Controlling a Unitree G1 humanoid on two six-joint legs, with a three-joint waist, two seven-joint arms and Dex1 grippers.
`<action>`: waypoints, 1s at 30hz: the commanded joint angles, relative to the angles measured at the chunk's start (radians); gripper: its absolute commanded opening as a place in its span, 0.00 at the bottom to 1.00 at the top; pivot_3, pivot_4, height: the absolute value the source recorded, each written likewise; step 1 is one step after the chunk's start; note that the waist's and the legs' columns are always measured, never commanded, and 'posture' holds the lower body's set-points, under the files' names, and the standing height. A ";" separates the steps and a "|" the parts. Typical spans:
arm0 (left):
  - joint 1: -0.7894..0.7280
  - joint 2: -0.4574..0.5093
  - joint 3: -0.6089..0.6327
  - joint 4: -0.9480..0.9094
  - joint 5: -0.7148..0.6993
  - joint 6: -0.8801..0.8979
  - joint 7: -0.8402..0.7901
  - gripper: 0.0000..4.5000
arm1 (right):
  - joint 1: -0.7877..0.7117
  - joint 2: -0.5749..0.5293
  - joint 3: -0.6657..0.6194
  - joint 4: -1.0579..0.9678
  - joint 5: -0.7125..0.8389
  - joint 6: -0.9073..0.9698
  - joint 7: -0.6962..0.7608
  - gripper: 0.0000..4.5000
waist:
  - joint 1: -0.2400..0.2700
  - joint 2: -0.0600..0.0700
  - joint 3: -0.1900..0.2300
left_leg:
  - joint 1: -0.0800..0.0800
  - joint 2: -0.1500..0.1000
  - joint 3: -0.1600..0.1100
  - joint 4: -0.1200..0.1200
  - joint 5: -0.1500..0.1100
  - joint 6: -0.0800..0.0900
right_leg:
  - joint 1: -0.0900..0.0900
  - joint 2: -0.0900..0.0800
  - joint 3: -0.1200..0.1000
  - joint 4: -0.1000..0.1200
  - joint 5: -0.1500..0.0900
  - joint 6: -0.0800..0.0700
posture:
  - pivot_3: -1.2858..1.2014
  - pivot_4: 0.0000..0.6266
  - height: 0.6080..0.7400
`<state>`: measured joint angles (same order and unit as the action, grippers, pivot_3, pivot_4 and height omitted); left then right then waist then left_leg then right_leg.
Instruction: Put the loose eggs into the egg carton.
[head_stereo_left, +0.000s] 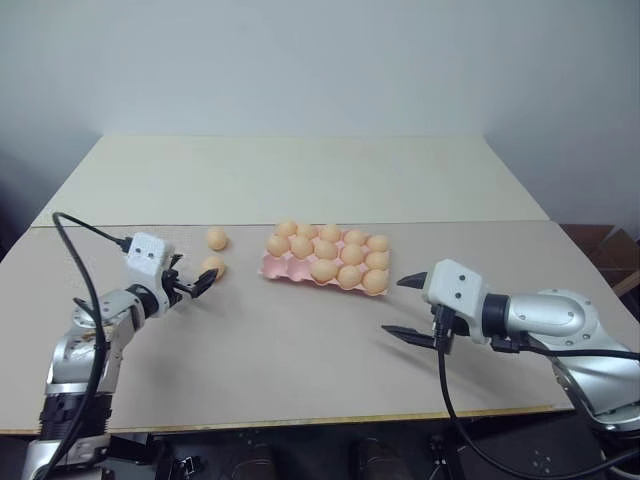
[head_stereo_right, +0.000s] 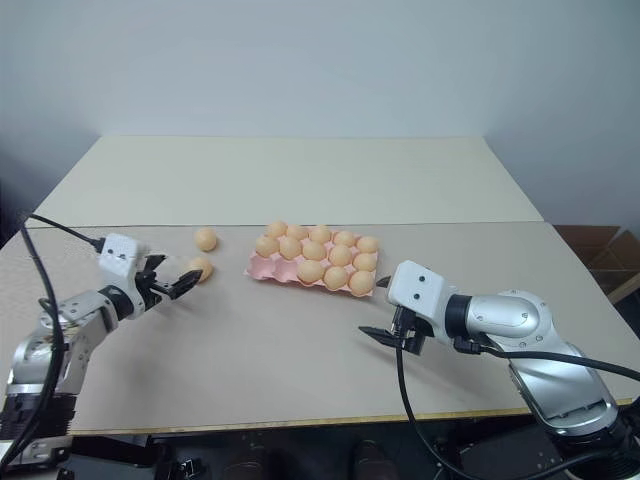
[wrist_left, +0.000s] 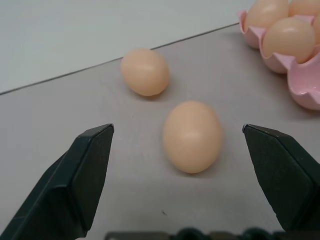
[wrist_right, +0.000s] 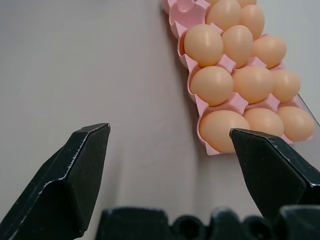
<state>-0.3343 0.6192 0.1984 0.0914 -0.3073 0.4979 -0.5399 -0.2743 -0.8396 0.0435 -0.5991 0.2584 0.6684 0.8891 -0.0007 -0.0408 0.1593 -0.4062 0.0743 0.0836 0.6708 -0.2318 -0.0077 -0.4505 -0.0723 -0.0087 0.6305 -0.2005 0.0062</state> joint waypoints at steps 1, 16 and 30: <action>-0.052 -0.019 -0.029 0.099 0.047 -0.092 -0.008 1.00 | -0.001 -0.014 -0.019 -0.022 0.006 0.005 -0.015 0.99 | 0.002 0.000 0.000 | 0.000 0.000 0.000 0.000 0.000 0.000 | 0.000 0.000 0.000 0.000 0.000 0.000 | 0.52 0.24 1.00; -0.183 -0.111 -0.061 0.335 0.079 -0.251 -0.048 0.86 | 0.020 -0.026 -0.026 -0.020 0.001 0.002 -0.039 1.00 | 0.008 0.000 0.000 | 0.002 -0.001 -0.002 0.007 0.000 0.000 | 0.008 -0.001 -0.002 -0.001 0.002 0.004 | 0.52 0.24 1.00; -0.140 -0.106 -0.062 0.195 0.069 -0.209 -0.066 0.39 | 0.022 -0.018 -0.013 -0.015 -0.002 -0.002 -0.061 1.00 | 0.010 0.000 0.000 | 0.001 -0.001 -0.003 0.007 0.000 0.000 | 0.008 -0.002 -0.002 -0.001 0.002 0.005 | 0.52 0.24 1.00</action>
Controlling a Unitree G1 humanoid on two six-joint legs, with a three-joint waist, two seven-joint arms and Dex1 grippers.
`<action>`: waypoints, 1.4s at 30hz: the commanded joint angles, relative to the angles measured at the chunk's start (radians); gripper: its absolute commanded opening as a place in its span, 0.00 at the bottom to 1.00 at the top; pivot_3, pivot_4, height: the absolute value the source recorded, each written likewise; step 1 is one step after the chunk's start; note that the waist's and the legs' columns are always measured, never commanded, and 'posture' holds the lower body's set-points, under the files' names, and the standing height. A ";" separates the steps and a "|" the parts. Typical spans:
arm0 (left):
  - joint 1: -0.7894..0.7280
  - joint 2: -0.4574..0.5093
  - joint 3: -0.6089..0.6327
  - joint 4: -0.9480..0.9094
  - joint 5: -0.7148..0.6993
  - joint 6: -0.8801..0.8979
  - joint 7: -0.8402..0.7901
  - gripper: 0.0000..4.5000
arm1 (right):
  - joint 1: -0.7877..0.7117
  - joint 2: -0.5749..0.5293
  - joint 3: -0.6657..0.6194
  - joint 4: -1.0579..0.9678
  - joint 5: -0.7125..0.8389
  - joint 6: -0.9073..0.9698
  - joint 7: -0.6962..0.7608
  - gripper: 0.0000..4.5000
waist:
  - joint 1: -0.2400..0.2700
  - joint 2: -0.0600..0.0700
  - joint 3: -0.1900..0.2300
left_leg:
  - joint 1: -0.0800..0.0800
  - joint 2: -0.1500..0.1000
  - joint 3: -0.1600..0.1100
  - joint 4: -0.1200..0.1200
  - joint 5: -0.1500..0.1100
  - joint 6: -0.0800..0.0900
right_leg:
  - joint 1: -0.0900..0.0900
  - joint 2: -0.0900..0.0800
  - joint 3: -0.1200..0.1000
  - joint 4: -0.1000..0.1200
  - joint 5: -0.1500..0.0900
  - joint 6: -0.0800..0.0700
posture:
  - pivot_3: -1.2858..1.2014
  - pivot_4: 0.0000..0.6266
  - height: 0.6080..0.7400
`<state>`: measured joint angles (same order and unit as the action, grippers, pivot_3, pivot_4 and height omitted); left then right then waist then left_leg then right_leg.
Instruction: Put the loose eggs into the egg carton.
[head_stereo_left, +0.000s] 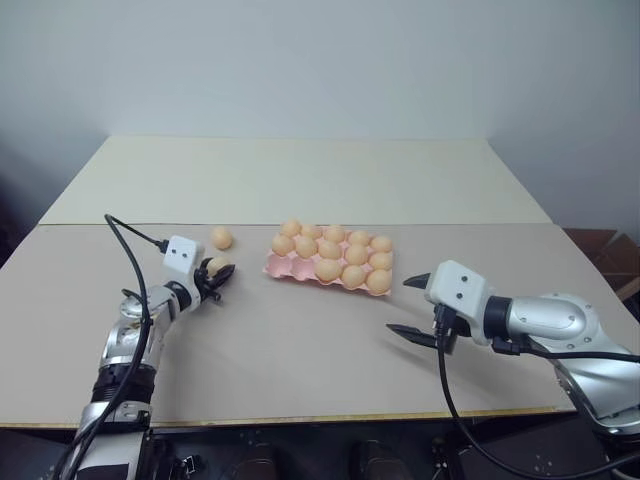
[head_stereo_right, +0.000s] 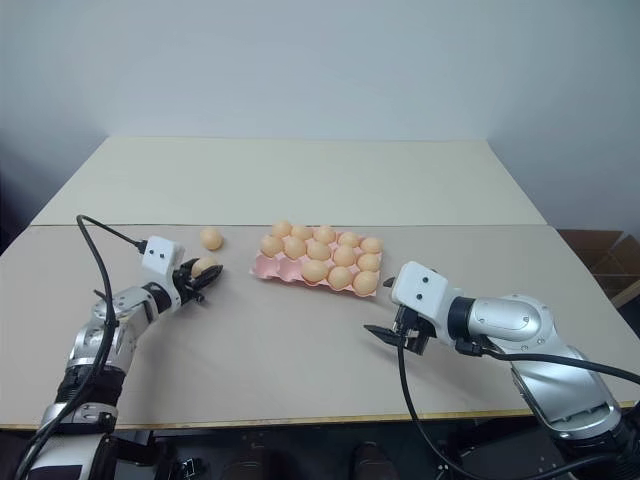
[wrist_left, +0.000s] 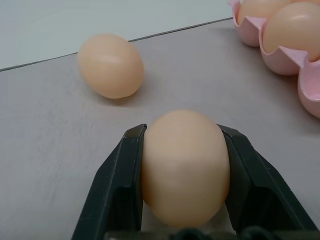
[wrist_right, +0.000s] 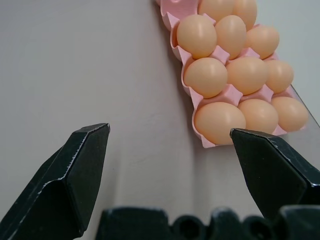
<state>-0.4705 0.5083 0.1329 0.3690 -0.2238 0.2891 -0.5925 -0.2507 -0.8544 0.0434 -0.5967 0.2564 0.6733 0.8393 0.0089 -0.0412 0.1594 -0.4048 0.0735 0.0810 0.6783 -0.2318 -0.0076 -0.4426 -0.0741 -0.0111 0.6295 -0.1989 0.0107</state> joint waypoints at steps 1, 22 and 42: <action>-0.001 0.002 0.006 -0.108 -0.022 0.004 -0.016 0.39 | -0.001 -0.003 -0.013 -0.019 0.000 -0.006 -0.013 1.00 | 0.000 0.000 0.000 | 0.000 0.000 0.000 0.000 0.000 0.000 | 0.000 0.000 0.000 0.000 0.000 0.000 | 0.52 0.24 1.00; -0.259 -0.135 -0.196 0.049 -0.057 -0.104 -0.366 0.39 | 0.127 0.023 -0.076 -0.165 0.011 0.085 -0.157 1.00 | -0.002 0.000 0.000 | 0.000 -0.003 -0.005 0.001 0.000 0.001 | 0.002 -0.001 -0.001 0.000 -0.004 0.007 | 0.52 0.24 1.00; -0.272 -0.116 -0.139 0.102 -0.031 -0.179 -0.352 0.99 | 0.139 0.020 -0.085 -0.173 0.014 0.093 -0.171 1.00 | -0.001 0.000 0.000 | -0.002 -0.004 -0.006 0.001 0.000 0.001 | 0.002 -0.002 -0.002 -0.002 -0.004 0.008 | 0.52 0.24 1.00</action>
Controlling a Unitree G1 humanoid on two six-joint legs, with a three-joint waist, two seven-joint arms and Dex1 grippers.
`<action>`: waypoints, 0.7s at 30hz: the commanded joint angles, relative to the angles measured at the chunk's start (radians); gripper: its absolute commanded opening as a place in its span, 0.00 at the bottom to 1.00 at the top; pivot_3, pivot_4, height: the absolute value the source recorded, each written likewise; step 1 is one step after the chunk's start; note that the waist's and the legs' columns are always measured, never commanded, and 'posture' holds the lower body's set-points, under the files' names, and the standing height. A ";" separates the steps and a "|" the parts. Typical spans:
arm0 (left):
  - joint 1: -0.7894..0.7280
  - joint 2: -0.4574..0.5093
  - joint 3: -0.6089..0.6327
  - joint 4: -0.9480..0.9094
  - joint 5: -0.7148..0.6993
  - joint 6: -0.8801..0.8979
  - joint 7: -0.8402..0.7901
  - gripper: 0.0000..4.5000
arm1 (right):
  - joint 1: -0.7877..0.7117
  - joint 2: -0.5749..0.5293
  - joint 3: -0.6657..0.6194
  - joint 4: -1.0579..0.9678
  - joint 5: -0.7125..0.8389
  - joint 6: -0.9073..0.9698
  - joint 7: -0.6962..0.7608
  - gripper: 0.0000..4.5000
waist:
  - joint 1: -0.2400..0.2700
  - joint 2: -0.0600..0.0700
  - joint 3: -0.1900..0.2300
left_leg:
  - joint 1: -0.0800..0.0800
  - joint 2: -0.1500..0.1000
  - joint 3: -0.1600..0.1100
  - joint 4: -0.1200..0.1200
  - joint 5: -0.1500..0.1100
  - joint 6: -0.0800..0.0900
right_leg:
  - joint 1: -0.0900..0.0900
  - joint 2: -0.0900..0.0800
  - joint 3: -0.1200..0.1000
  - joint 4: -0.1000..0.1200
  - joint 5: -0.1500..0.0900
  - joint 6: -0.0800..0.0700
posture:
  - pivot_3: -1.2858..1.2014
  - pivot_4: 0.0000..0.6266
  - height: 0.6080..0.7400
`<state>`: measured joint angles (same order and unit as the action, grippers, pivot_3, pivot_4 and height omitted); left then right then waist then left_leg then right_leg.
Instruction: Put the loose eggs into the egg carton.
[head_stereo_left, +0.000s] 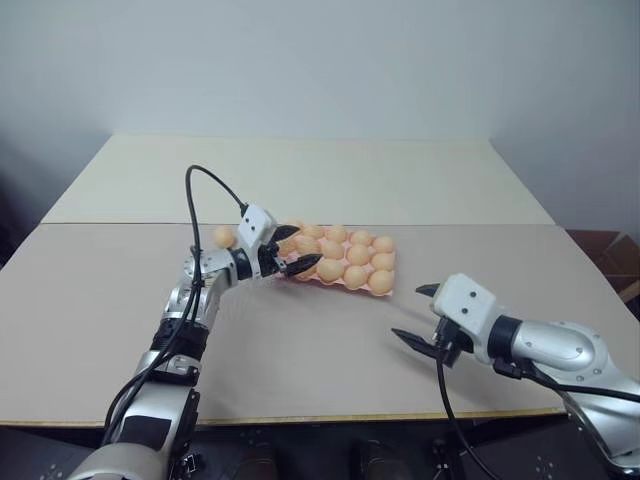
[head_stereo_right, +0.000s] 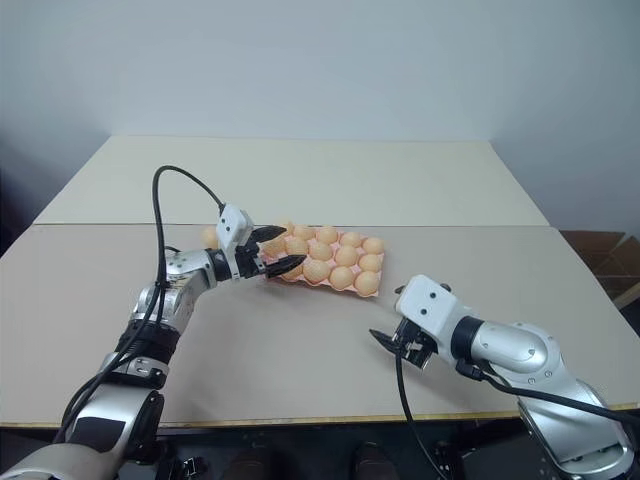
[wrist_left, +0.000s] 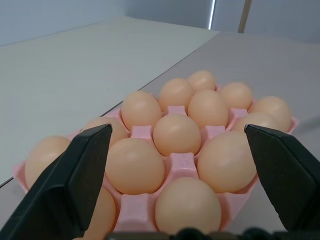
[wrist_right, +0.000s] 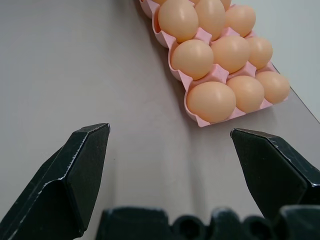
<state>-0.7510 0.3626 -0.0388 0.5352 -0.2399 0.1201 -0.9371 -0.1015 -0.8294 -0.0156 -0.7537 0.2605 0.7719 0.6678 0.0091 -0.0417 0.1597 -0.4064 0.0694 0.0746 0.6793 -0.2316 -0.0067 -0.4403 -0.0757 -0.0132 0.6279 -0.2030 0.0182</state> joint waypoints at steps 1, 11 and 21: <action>0.018 0.038 0.039 -0.082 -0.019 -0.005 -0.005 0.99 | -0.009 -0.006 -0.027 -0.015 0.010 -0.006 0.002 1.00 | -0.002 0.000 0.000 | 0.000 0.000 0.000 0.000 0.000 0.000 | 0.000 0.000 0.000 0.000 0.000 0.000 | 0.52 0.24 1.00; 0.282 0.279 0.208 -0.452 -0.120 0.230 0.004 0.99 | -0.041 -0.005 0.003 0.018 0.006 -0.030 0.022 1.00 | -0.019 0.000 0.000 | 0.001 0.001 0.000 -0.001 0.000 0.000 | 0.000 0.000 0.000 0.001 0.000 0.000 | 0.52 0.24 1.00; 0.571 0.451 0.514 -0.681 -0.191 0.418 0.138 0.99 | -0.104 -0.007 0.047 0.108 -0.003 -0.079 0.076 1.00 | -0.007 0.000 0.000 | 0.002 0.001 0.000 -0.001 0.000 0.000 | -0.001 -0.002 -0.001 0.001 -0.004 -0.006 | 0.52 0.24 1.00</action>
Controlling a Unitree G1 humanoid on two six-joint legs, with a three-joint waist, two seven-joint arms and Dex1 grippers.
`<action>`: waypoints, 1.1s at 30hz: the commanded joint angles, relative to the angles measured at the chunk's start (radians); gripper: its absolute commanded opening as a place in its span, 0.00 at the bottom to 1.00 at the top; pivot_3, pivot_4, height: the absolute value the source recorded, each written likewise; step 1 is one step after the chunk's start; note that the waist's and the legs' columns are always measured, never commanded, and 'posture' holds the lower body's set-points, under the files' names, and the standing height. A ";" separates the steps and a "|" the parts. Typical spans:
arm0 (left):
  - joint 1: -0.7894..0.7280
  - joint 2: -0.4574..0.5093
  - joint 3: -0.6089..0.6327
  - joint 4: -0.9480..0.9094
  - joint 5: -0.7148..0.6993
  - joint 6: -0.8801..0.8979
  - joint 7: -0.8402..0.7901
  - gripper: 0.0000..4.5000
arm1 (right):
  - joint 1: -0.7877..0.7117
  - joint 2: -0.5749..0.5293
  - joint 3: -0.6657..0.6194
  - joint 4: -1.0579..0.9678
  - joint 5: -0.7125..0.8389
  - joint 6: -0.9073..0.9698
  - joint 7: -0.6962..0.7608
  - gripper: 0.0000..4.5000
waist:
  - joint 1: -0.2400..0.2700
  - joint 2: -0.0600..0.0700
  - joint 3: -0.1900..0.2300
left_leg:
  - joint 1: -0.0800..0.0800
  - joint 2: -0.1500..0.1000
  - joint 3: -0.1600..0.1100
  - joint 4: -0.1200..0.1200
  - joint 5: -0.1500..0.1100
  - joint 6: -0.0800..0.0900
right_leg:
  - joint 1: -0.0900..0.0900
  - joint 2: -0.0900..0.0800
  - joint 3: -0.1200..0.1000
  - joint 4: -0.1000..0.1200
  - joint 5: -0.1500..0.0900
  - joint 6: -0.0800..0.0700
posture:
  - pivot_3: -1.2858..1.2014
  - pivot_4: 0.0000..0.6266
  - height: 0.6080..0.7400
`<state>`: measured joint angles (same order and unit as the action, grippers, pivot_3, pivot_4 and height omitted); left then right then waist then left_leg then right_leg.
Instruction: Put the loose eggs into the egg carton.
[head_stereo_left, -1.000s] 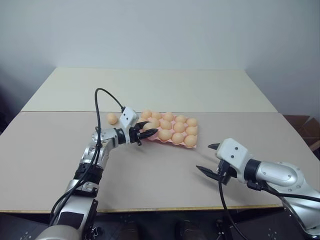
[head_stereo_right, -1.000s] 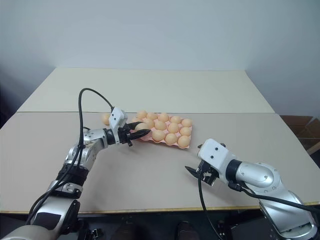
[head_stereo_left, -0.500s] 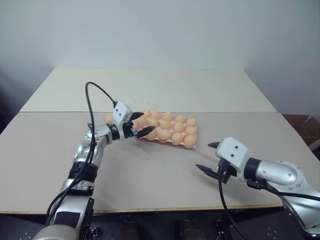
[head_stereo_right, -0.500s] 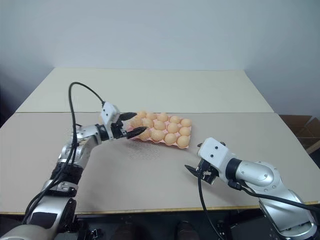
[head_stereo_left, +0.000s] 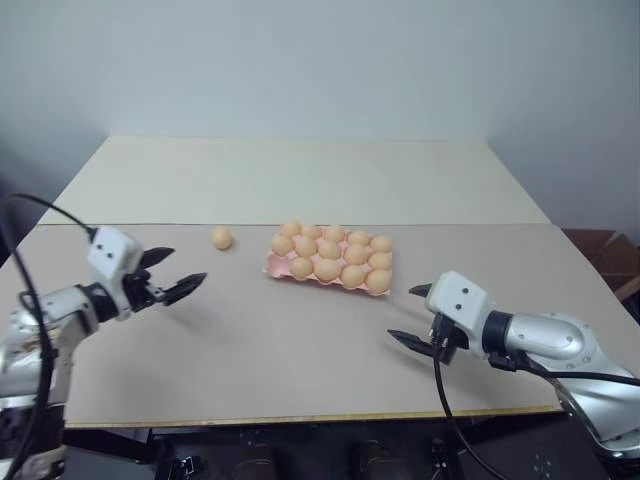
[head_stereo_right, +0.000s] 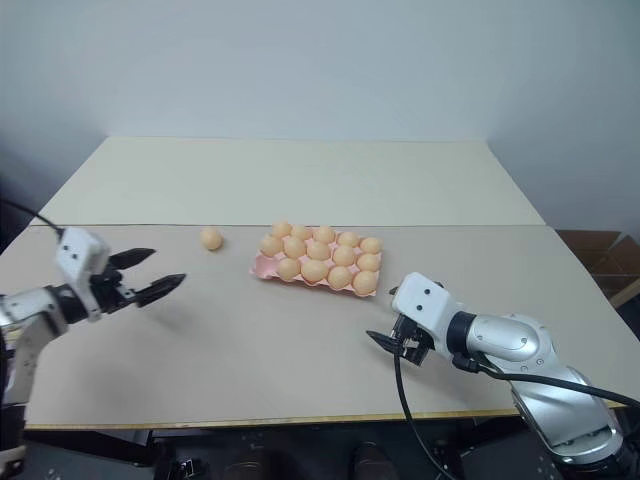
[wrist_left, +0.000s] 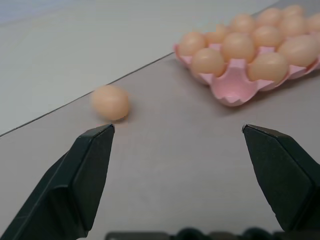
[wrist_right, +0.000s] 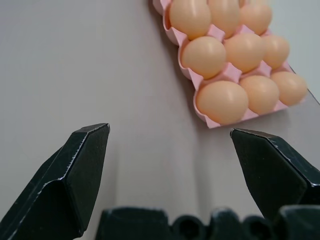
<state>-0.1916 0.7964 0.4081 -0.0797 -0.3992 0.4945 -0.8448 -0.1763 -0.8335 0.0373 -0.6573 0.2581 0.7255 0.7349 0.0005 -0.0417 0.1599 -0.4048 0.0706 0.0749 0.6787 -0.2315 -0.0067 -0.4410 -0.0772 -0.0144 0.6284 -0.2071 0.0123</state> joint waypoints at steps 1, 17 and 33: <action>0.026 0.018 0.088 -0.083 -0.043 0.065 0.056 0.99 | -0.037 -0.003 -0.001 0.023 -0.002 -0.038 0.014 1.00 | 0.005 0.000 0.000 | 0.000 0.000 0.000 0.000 0.000 0.000 | 0.000 0.000 0.000 0.000 0.000 0.000 | 0.52 0.24 1.00; 0.012 -0.025 0.055 -0.115 -0.066 0.132 0.193 0.99 | -0.068 -0.006 0.024 0.076 -0.016 -0.081 0.063 1.00 | 0.013 0.000 0.000 | 0.000 0.000 0.001 -0.001 0.000 0.000 | -0.001 0.000 0.000 0.000 0.000 0.000 | 0.52 0.24 1.00; -0.568 -0.315 -0.201 0.650 0.183 -0.206 0.430 0.99 | -0.016 0.001 -0.008 0.035 -0.027 -0.058 0.021 1.00 | 0.010 -0.002 0.000 | -0.002 -0.002 0.000 -0.001 0.001 0.002 | 0.001 0.001 0.000 -0.003 0.009 0.000 | 0.52 0.24 1.00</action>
<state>-0.7285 0.4837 0.2141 0.5282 -0.2316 0.3366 -0.4163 -0.1884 -0.8222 0.0624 -0.5784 0.2314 0.6644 0.7667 0.0107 -0.0438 0.1598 -0.4066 0.0688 0.0750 0.6772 -0.2309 -0.0049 -0.4398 -0.0766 -0.0144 0.6254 -0.1978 0.0121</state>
